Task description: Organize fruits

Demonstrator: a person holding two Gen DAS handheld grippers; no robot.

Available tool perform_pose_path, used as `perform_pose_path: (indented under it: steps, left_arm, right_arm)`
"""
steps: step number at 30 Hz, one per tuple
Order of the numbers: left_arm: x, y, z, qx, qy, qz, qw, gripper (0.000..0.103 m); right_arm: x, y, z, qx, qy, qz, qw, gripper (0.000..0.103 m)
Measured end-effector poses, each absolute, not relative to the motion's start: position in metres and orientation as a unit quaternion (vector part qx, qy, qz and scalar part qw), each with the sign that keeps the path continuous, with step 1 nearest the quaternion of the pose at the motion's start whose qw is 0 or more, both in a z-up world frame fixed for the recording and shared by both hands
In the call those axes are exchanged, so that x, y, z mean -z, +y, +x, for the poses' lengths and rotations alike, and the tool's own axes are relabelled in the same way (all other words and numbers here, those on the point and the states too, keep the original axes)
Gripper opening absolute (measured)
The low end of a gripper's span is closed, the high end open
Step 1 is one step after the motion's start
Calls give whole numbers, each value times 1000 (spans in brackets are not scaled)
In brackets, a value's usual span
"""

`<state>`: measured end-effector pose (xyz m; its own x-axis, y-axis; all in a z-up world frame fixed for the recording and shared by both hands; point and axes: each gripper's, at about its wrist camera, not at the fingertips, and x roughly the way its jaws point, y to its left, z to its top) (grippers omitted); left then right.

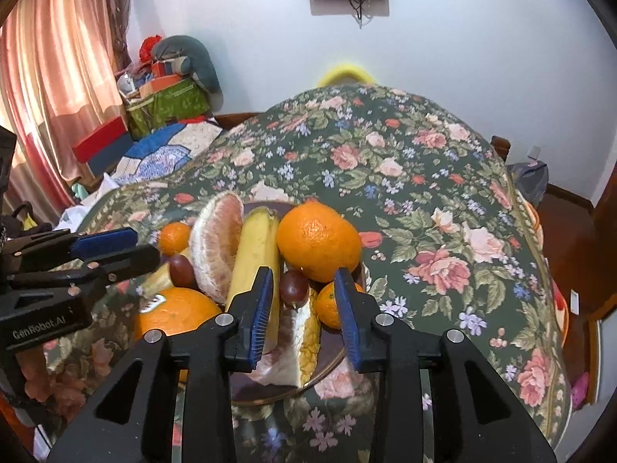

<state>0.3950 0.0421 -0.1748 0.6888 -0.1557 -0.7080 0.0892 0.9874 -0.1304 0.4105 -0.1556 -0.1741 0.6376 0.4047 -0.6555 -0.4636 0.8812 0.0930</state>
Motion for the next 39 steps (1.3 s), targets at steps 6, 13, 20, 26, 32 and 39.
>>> perform_pose_path:
  steps: [6,13,20,26,32,39]
  left_arm:
    - [126,43,362,61,342,-50,936,40]
    - [58,33,300,65,266,-39,961,41]
    - [2,20,217,67,189,-27,979,50]
    - [-24,9,153,57,128,-15,990,65]
    - [-31,7,114,54,97,-15,994,75]
    - [-30,7,93,43,80,-17,996,95]
  right_arm:
    - [135,-167,381,-241,313,-36,918,30]
    - [69,-184,324,-245,242,-22,939,30]
    - [15,-196,248,-249,169,-4,954,30]
    - [-5,-204,192,-260,124,14,957,39]
    - [-11,-208,154,-241,79,20,967,60]
    - [-11,-207,140,-226,54,23,972,83]
